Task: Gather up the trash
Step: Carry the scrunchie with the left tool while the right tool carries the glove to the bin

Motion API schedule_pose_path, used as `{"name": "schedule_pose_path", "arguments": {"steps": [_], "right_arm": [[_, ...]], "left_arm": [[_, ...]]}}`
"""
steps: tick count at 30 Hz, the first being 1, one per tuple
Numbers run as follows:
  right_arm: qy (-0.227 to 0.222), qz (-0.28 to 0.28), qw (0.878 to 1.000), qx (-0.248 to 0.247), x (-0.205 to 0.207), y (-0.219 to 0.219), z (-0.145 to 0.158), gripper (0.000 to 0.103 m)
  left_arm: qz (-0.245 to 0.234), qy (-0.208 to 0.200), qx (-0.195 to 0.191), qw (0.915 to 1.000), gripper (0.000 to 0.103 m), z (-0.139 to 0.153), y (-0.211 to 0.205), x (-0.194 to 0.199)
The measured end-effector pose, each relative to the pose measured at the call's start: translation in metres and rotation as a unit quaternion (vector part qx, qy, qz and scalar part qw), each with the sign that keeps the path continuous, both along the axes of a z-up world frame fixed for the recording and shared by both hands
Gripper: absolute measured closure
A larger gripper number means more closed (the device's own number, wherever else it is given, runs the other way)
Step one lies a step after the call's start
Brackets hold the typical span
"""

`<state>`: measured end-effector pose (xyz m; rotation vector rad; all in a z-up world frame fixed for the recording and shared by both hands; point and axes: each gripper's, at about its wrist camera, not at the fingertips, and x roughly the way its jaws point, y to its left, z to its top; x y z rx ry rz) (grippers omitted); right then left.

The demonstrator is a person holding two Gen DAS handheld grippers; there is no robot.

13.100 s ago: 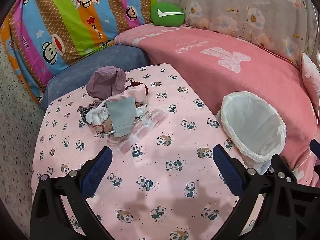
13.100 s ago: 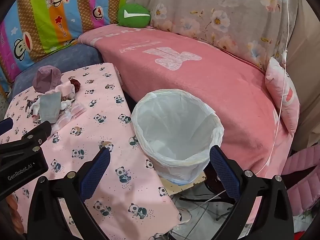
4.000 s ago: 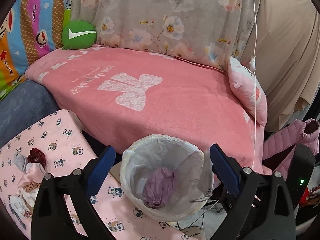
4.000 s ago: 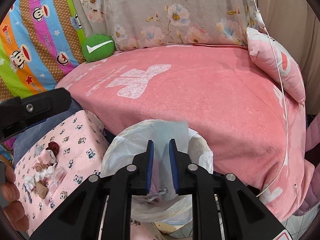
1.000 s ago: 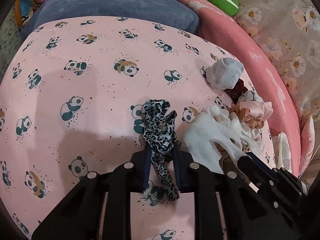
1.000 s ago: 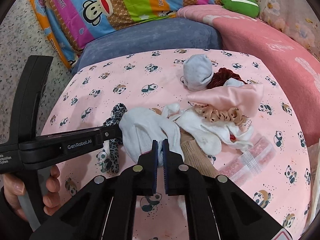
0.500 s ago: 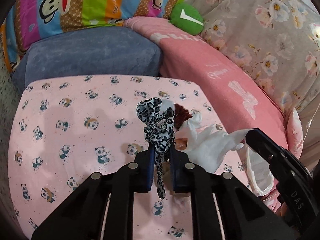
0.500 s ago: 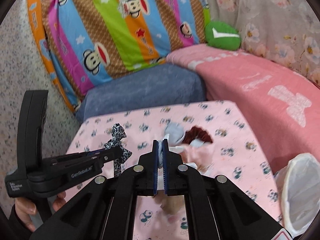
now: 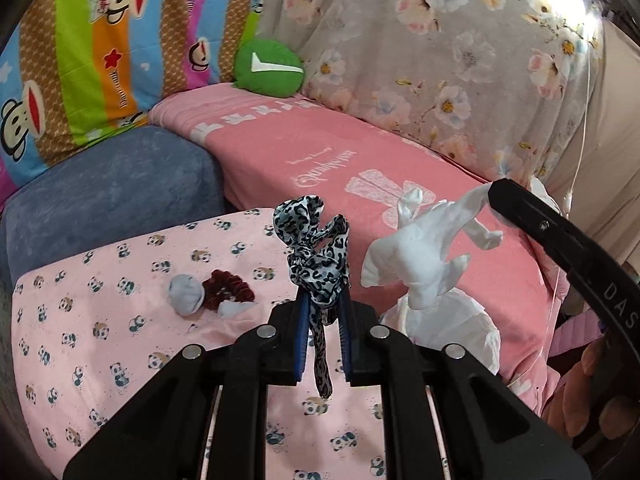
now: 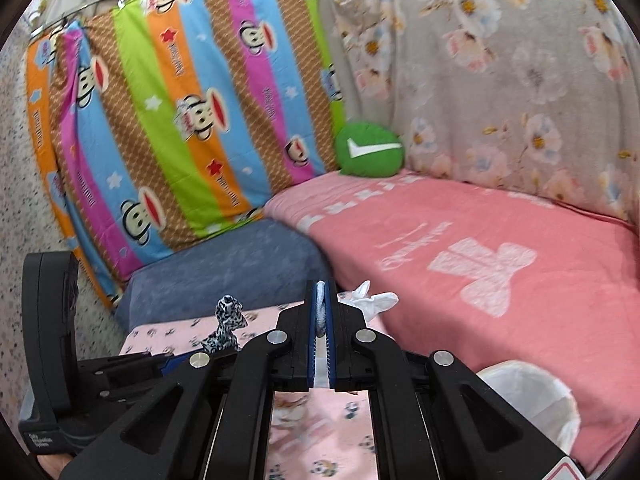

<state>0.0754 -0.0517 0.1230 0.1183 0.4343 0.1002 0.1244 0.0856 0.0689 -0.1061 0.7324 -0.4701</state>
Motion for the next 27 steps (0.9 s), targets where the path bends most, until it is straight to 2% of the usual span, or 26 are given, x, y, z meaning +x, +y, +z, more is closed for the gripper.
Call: {"name": "schedule_pose_path", "arguments": {"steps": [4,10,21,27], "right_arm": [[-0.013,-0.031,0.999,-0.004,-0.013,-0.042,0.014,0.098],[-0.014,-0.074,0.997,-0.002,-0.031,-0.096,0.016,0.098],[0.004,-0.131,0.991,0.014,-0.054,-0.167,-0.007,0.098],[0.021,-0.151,0.988,0.024,-0.063,-0.191,-0.025,0.098]], "left_arm": [[-0.034,-0.01,0.008,0.9993,0.09,0.007,-0.04,-0.002],[-0.077,-0.016,0.016,0.9968,0.09,0.009,-0.091,-0.009],[-0.133,-0.01,0.039,0.9902,0.09,-0.003,-0.162,-0.02],[-0.16,-0.002,0.051,0.9859,0.089,-0.017,-0.192,-0.026]]}}
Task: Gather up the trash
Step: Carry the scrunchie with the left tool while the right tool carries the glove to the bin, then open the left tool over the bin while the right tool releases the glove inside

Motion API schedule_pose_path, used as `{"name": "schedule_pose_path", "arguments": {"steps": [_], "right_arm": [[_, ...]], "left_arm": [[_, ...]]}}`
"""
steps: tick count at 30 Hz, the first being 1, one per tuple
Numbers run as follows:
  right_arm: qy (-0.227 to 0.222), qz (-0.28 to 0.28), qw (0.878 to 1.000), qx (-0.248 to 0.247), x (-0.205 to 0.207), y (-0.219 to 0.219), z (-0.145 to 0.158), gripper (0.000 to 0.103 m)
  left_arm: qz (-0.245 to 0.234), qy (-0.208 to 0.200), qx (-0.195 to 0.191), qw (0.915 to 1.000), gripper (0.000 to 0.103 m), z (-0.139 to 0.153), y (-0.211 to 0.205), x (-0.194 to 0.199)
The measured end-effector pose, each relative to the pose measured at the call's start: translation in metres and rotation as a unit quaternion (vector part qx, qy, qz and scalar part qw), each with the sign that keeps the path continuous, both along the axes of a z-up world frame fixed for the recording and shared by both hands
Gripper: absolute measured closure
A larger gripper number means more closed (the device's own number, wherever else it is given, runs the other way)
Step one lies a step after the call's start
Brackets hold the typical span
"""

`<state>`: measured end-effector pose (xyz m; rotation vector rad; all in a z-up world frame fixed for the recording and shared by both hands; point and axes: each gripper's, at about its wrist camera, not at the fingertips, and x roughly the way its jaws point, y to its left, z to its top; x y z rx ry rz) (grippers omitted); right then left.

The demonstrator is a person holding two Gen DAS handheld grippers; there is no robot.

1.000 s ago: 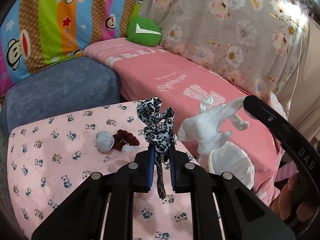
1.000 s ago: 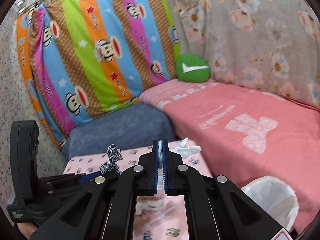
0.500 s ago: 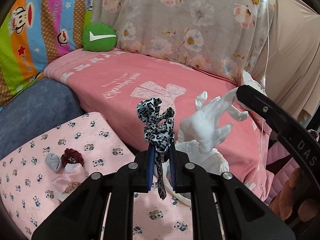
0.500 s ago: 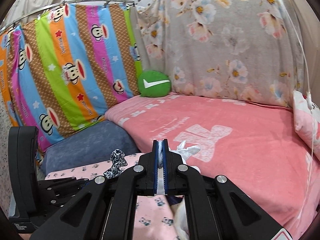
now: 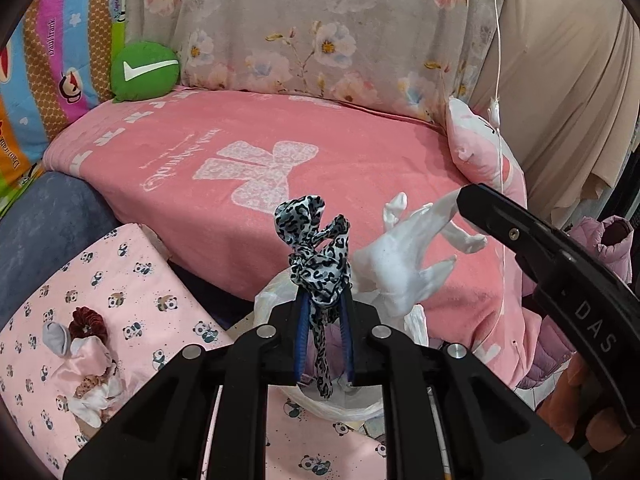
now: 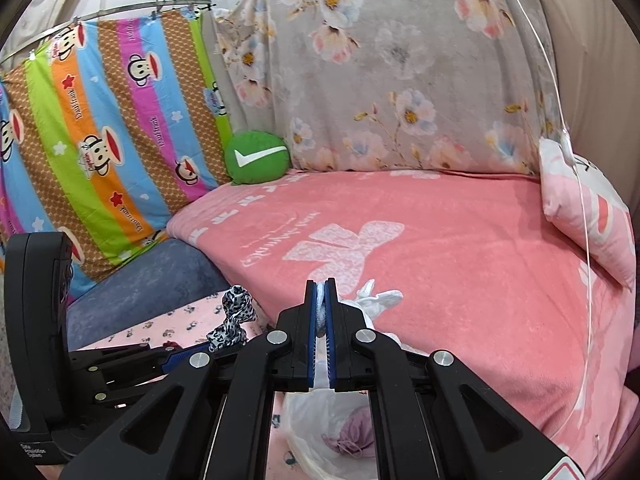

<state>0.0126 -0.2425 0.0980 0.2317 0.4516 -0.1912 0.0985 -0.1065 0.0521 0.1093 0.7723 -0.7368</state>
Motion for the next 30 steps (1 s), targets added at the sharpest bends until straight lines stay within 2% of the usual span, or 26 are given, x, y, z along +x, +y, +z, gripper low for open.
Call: {"name": "schedule_pose_path", "arguments": {"steps": [5,8,10,11,12,14,19,30], "right_arm": [[0.013,-0.016,1.0,0.01,-0.003,-0.019,-0.015,0.098],[0.019,-0.023,0.999,0.013,-0.003,-0.027,-0.021,0.098],[0.02,-0.028,0.999,0.014,-0.003,-0.031,-0.023,0.096],[0.021,-0.033,0.999,0.015,-0.003,-0.033,-0.025,0.095],[0.019,-0.038,0.999,0.015,-0.004,-0.035,-0.027,0.092],[0.02,-0.042,0.999,0.018,-0.004,-0.038,-0.027,0.091],[0.018,-0.051,0.998,0.022,-0.005,-0.044,-0.028,0.081],[0.009,-0.047,0.999,0.014,-0.01,-0.037,-0.023,0.072]], "left_arm": [[-0.018,0.005,0.011,0.9998,0.088,-0.01,-0.022,-0.005],[-0.024,0.009,0.014,0.9996,0.085,-0.014,-0.031,-0.005],[-0.02,0.011,0.018,0.9996,0.071,-0.017,-0.034,-0.004],[-0.016,0.01,0.018,0.9997,0.057,-0.018,-0.035,-0.002],[-0.011,0.009,0.018,0.9997,0.038,-0.019,-0.035,-0.002],[0.01,-0.003,0.015,0.9998,0.024,-0.018,-0.033,-0.002],[0.016,-0.004,0.021,0.9996,0.024,-0.021,-0.034,0.001],[0.021,-0.007,0.02,0.9996,0.024,-0.02,-0.03,0.001]]}}
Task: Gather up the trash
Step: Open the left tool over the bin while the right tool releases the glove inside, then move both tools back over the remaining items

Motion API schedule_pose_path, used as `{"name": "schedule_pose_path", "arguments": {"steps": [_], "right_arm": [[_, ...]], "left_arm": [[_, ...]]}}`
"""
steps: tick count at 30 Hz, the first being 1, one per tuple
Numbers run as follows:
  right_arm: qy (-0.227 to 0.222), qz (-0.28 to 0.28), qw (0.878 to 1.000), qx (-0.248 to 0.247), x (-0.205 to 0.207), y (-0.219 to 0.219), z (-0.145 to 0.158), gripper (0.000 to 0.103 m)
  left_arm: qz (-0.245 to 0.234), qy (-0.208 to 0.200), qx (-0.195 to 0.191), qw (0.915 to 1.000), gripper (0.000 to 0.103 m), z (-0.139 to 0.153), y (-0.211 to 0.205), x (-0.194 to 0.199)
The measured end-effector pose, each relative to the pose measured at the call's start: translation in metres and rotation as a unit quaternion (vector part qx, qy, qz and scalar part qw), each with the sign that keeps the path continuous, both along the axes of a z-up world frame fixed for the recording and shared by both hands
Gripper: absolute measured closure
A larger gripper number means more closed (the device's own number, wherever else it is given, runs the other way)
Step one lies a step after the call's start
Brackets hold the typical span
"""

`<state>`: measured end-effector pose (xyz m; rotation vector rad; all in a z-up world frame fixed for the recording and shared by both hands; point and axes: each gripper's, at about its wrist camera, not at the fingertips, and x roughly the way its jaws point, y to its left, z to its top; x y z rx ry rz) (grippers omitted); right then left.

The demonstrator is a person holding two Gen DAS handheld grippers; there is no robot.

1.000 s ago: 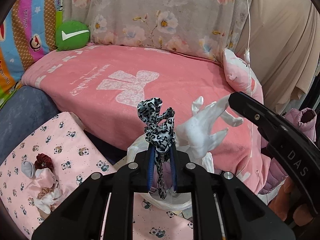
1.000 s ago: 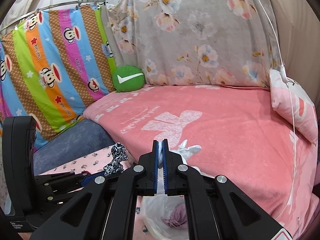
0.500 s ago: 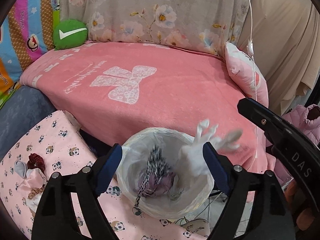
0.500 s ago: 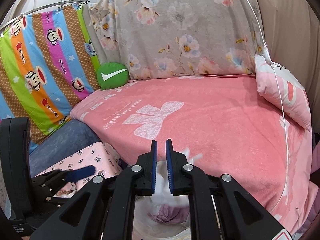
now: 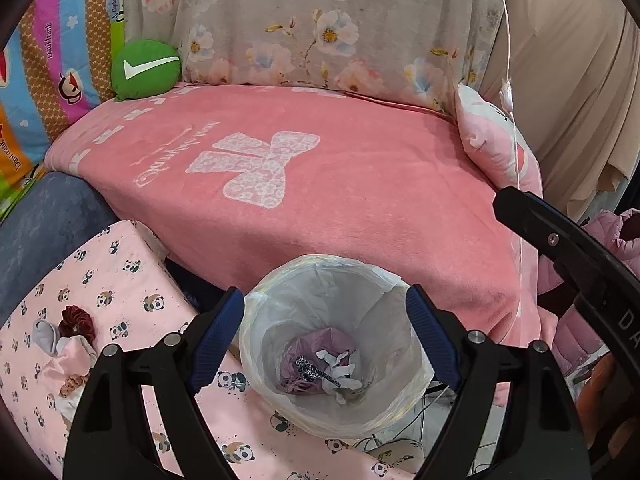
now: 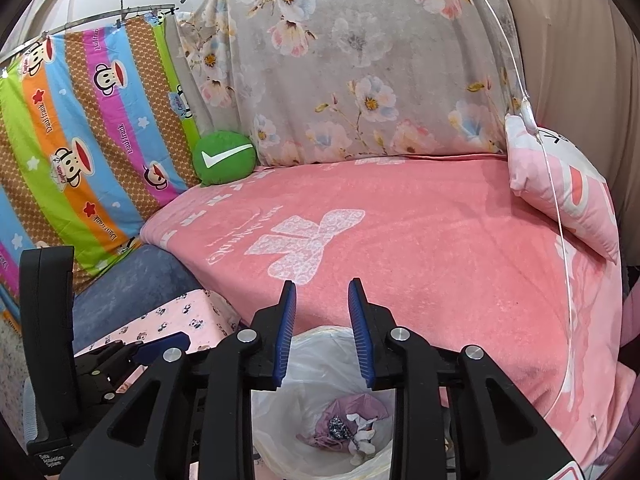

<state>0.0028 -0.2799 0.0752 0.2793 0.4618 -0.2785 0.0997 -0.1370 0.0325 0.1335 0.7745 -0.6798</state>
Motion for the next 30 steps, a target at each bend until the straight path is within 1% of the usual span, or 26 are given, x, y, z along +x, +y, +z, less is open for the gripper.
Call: {"name": "schedule_pose_path", "arguments": {"steps": [2,10,13,16,18,25,30], "right_arm": [[-0.001,0.0,1.0,-0.001,-0.001,0.003,0.0,0.069],[0.006,0.018,1.0,-0.001,0.001,0.02,-0.002,0.067],[0.009,0.03,1.0,0.002,0.004,0.033,-0.004,0.066],[0.013,0.048,0.999,-0.001,0.009,0.054,-0.007,0.064],[0.015,0.059,0.998,-0.003,0.012,0.064,-0.009,0.063],[0.026,0.098,0.995,0.001,0.026,0.111,-0.019,0.061],[0.043,0.128,0.991,0.001,0.037,0.15,-0.033,0.061]], "left_arm": [[0.006,0.002,-0.003,1.0,0.024,0.0,0.005,0.001],[0.041,0.011,-0.014,0.999,0.024,-0.002,0.042,0.003],[0.061,0.013,-0.015,0.9979,0.023,-0.004,0.059,0.005],[0.081,0.014,-0.018,0.9964,0.02,-0.006,0.08,0.005],[0.098,0.016,-0.02,0.9949,0.017,-0.008,0.097,0.007],[0.155,0.027,-0.017,0.9875,0.016,-0.022,0.156,0.015],[0.191,0.037,-0.017,0.9808,0.016,-0.034,0.198,0.021]]}}
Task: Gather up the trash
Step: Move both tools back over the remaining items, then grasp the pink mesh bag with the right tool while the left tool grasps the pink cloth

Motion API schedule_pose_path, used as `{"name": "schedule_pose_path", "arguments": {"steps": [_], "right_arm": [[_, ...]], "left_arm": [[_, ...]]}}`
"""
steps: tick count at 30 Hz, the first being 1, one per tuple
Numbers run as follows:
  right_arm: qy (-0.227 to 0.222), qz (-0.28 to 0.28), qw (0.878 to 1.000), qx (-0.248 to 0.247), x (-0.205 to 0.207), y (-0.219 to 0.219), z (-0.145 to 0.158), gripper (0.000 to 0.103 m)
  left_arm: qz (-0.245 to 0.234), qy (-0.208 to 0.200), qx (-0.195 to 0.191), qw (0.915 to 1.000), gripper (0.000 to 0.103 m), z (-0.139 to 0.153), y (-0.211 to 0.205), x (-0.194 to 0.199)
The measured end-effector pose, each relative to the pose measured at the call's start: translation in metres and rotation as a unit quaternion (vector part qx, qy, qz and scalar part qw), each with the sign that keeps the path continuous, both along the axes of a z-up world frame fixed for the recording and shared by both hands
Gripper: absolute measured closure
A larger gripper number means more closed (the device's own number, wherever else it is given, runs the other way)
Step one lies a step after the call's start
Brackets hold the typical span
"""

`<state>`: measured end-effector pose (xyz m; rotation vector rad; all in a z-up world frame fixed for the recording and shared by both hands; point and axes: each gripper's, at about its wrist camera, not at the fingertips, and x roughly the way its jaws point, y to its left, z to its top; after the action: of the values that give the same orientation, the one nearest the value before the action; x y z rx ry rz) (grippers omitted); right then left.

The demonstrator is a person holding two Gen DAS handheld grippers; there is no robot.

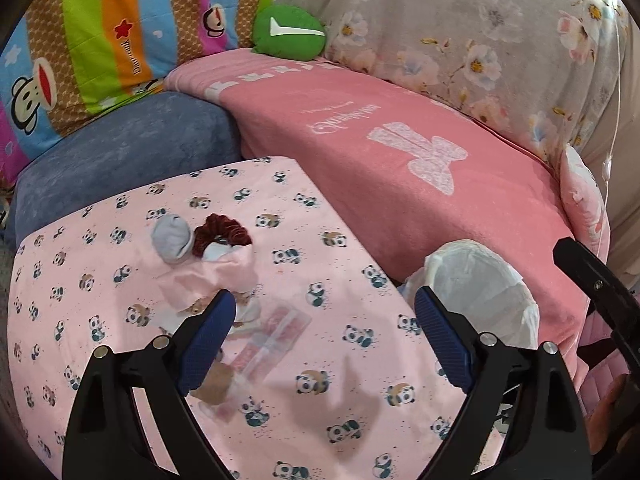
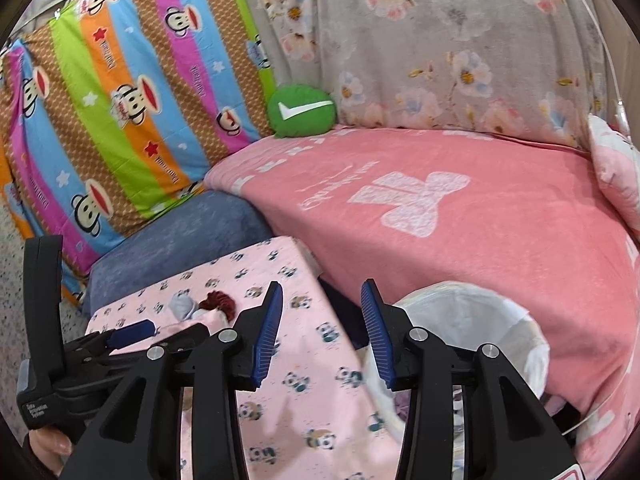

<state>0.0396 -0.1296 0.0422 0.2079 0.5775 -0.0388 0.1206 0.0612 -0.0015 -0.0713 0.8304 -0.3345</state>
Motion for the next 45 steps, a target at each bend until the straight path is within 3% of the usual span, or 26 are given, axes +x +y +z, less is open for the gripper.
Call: {"name": "schedule_pose_path", "arguments": {"steps": [11,22,28,31,32,35,37,40,45], "right_arm": [[0.067,0.055,0.996,0.014,0.034,0.075,-0.063,0.061],[0.147,0.077,0.986,0.026,0.079,0.118,-0.139,0.061],[0.176,0.076,0.981,0.033,0.102,0.125,-0.168,0.061],[0.188,0.077,0.978,0.034,0.111,0.128,-0.18,0.061],[0.195,0.079,0.977,0.034,0.113,0.129,-0.185,0.061],[0.193,0.08,0.977,0.03,0.115,0.13,-0.189,0.067],[0.195,0.087,0.977,0.023,0.116,0.133,-0.191,0.081],[0.195,0.089,0.977,0.023,0.117,0.133,-0.189,0.087],[0.176,0.09,0.98,0.034,0.11,0.129,-0.17,0.088]], "left_arm": [[0.052,0.026,0.012,0.9982,0.016,-0.034,0.078,0.025],[0.029,0.045,0.01,0.9985,0.019,-0.067,0.096,0.066],[0.002,0.067,-0.001,0.9977,0.041,-0.083,0.093,0.085],[-0.018,0.078,-0.012,0.9967,0.066,-0.087,0.093,0.088],[-0.022,0.082,-0.016,0.9962,0.079,-0.088,0.094,0.088],[-0.026,0.086,-0.034,0.9954,0.096,-0.087,0.097,0.086],[-0.025,0.084,-0.041,0.9953,0.098,-0.083,0.098,0.084],[-0.025,0.073,-0.042,0.9962,0.099,-0.071,0.096,0.079],[-0.03,0.046,-0.041,0.9977,0.1,-0.041,0.086,0.072]]}}
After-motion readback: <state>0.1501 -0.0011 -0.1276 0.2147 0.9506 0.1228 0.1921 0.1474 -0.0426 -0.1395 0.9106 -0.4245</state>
